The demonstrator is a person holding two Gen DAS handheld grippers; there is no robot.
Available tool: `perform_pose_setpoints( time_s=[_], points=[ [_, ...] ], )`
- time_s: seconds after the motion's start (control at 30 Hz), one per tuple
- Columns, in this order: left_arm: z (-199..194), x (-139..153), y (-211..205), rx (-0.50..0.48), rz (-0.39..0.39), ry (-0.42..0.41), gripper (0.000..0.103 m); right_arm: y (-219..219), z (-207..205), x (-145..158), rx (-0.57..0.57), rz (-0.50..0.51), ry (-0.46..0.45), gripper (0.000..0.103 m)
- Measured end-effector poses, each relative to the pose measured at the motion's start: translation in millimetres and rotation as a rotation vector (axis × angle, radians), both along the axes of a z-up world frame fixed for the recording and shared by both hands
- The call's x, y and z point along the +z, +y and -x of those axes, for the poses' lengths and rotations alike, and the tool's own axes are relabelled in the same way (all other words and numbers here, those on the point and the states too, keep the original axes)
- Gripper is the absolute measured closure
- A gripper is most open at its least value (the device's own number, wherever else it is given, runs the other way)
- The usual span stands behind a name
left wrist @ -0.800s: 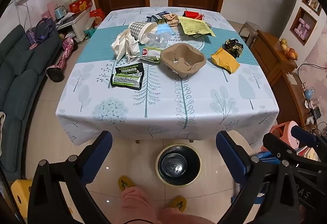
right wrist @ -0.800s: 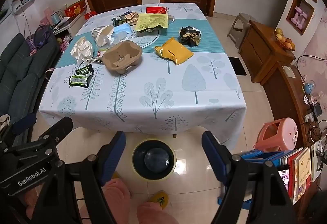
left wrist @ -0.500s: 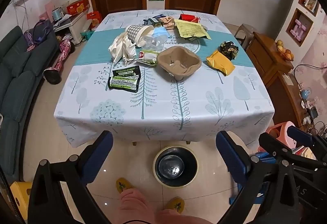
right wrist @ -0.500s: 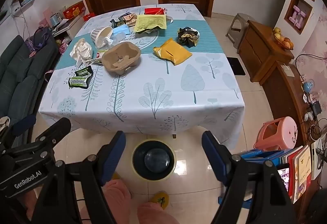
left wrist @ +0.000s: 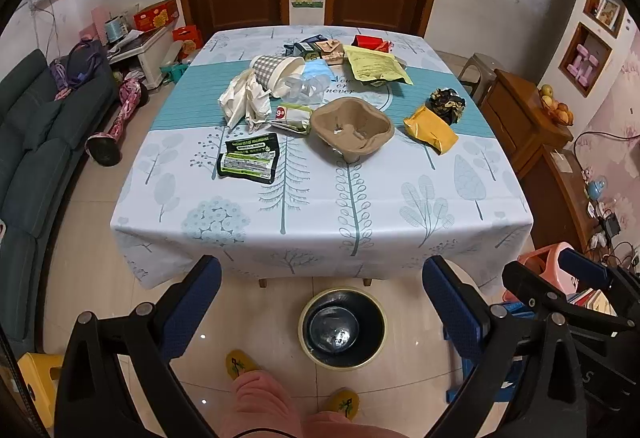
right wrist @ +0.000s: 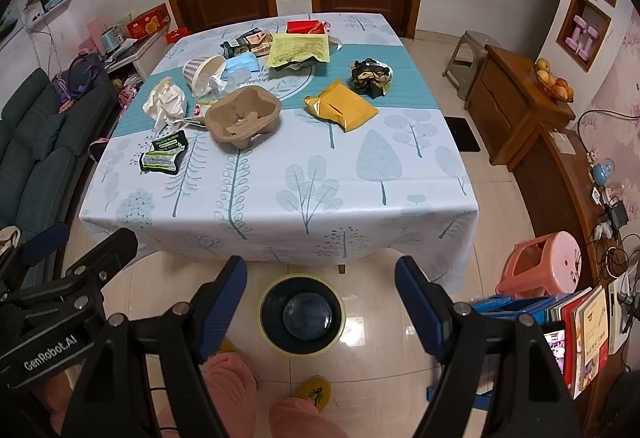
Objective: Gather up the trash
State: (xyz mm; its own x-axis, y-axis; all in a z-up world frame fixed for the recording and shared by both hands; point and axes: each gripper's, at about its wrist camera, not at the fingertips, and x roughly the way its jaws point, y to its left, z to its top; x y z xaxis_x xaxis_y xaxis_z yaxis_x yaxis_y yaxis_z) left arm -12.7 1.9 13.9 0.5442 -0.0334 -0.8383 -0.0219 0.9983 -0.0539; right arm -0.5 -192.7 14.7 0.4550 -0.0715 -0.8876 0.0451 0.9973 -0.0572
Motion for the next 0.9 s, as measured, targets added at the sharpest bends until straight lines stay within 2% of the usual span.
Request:
perform_pose_setpoints(
  time_s=[0.9],
  points=[
    [10.2,7.7,11.5,0.033,-0.011,-0.019,0.003,6.1,5.0,3.7,0.020,-0.010,-0.014,0.026]
  ],
)
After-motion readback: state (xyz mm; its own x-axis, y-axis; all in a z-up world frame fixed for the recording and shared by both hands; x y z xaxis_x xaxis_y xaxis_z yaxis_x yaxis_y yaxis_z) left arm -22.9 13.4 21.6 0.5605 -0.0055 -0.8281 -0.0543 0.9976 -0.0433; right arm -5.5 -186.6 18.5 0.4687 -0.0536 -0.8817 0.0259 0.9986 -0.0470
